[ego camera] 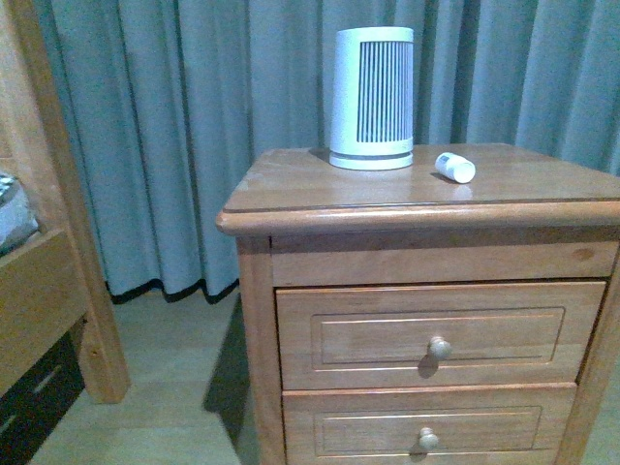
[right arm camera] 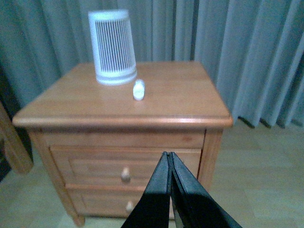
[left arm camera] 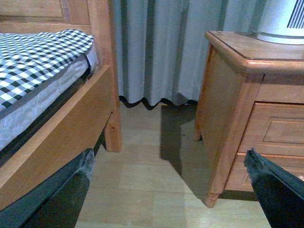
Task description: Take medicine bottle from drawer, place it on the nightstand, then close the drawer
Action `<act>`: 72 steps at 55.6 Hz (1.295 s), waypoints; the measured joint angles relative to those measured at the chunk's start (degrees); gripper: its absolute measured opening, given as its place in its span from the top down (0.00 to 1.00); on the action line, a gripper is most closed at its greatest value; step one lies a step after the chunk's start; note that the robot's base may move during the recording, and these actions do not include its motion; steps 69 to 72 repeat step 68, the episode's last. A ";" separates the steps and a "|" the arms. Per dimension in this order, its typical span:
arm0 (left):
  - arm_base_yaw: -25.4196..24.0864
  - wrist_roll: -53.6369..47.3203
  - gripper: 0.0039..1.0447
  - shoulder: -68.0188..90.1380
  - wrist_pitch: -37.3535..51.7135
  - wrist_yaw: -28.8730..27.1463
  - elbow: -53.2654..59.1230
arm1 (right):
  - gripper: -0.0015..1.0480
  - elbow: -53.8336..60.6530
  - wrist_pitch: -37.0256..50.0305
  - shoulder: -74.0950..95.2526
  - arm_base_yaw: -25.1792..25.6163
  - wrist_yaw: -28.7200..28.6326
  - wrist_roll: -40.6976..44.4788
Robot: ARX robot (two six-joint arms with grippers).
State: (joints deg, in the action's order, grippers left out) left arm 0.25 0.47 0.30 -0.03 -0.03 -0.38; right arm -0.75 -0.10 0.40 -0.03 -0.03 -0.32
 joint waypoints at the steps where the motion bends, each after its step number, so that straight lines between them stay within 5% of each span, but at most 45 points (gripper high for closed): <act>1: 0.00 0.00 0.06 0.00 0.00 0.02 0.00 | 0.97 0.00 0.00 0.00 0.00 -0.04 -0.02; 18: 0.00 0.00 0.06 0.02 0.00 0.02 0.00 | 0.96 0.00 0.00 -0.02 0.00 0.00 0.09; 32: 0.00 0.00 0.06 0.00 0.00 0.02 0.00 | 0.53 0.00 0.00 -0.02 0.00 0.00 0.11; 44: 0.00 0.00 0.06 0.00 0.00 0.02 0.00 | 0.06 0.00 0.00 -0.02 0.00 0.00 0.09; 72: 0.00 0.00 0.06 0.00 0.00 0.02 0.00 | 0.07 0.00 0.00 -0.02 0.00 0.00 0.11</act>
